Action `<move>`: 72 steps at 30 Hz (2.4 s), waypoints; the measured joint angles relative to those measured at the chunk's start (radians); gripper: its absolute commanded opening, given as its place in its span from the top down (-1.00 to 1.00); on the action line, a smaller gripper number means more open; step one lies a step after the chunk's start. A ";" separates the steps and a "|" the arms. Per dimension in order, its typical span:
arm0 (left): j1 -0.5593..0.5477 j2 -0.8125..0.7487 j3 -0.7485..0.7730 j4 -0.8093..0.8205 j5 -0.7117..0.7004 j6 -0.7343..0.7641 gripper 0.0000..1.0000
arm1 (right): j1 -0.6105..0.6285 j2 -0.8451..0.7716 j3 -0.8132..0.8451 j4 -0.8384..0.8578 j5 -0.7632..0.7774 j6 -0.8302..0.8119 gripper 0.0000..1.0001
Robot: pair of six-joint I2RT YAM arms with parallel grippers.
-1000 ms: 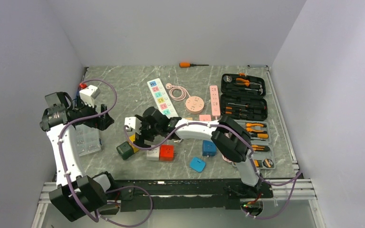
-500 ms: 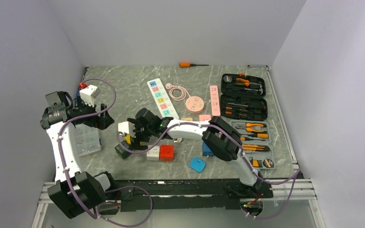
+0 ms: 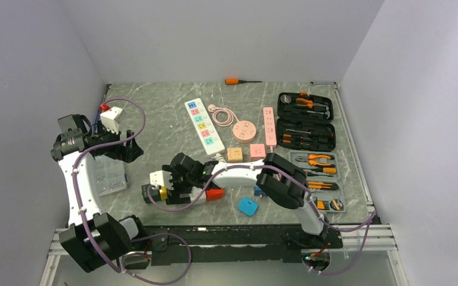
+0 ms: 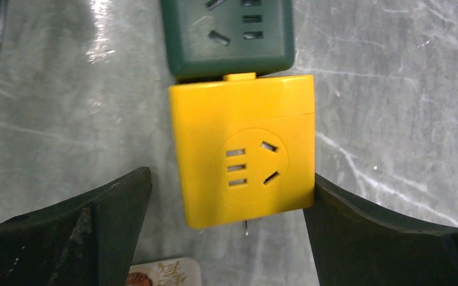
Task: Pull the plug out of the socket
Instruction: Remove the plug from the socket.
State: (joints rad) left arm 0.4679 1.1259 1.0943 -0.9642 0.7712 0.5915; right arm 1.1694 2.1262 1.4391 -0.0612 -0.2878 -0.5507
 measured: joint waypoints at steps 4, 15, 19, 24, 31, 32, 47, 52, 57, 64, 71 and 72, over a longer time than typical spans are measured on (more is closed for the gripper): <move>0.000 0.000 0.000 -0.001 -0.001 0.007 -0.99 | 0.011 -0.063 -0.057 0.000 0.021 0.024 -0.91; 0.003 -0.035 0.000 -0.015 -0.009 0.031 -0.98 | 0.003 -0.089 0.029 -0.013 0.000 0.039 -0.99; 0.004 -0.020 0.000 -0.021 -0.009 0.045 -0.98 | -0.004 -0.053 0.103 -0.018 -0.050 0.037 -0.99; 0.009 -0.006 0.001 -0.037 -0.006 0.052 -0.98 | -0.012 0.002 0.133 -0.034 -0.108 0.038 -0.99; 0.023 0.016 0.023 -0.054 0.015 0.051 -0.98 | -0.016 0.008 0.087 -0.035 -0.137 0.048 -0.99; 0.024 0.022 0.029 -0.055 0.019 0.052 -0.98 | -0.016 0.009 0.082 -0.035 -0.137 0.050 -0.99; 0.024 0.038 0.051 -0.089 0.045 0.051 -0.98 | -0.033 0.105 0.093 0.063 -0.142 0.114 -0.73; 0.024 0.051 0.064 -0.094 0.053 0.049 -0.98 | -0.033 0.106 0.093 0.067 -0.142 0.117 -0.37; 0.024 0.055 0.068 -0.096 0.062 0.048 -0.98 | -0.033 0.110 0.100 0.062 -0.149 0.128 0.88; 0.008 0.075 0.092 -0.156 0.080 0.106 -0.94 | -0.033 0.103 0.127 0.007 -0.078 0.169 1.00; -0.040 0.094 0.135 -0.214 0.098 0.189 -0.99 | -0.050 -0.060 0.027 -0.066 -0.005 0.207 1.00; -0.042 0.087 0.135 -0.219 0.104 0.211 -0.99 | -0.055 -0.085 0.021 -0.075 -0.004 0.216 1.00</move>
State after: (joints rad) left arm 0.4255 1.2133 1.2293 -1.1835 0.8753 0.8021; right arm 1.1141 2.0407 1.4605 -0.1364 -0.2920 -0.3351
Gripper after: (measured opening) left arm 0.994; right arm 0.634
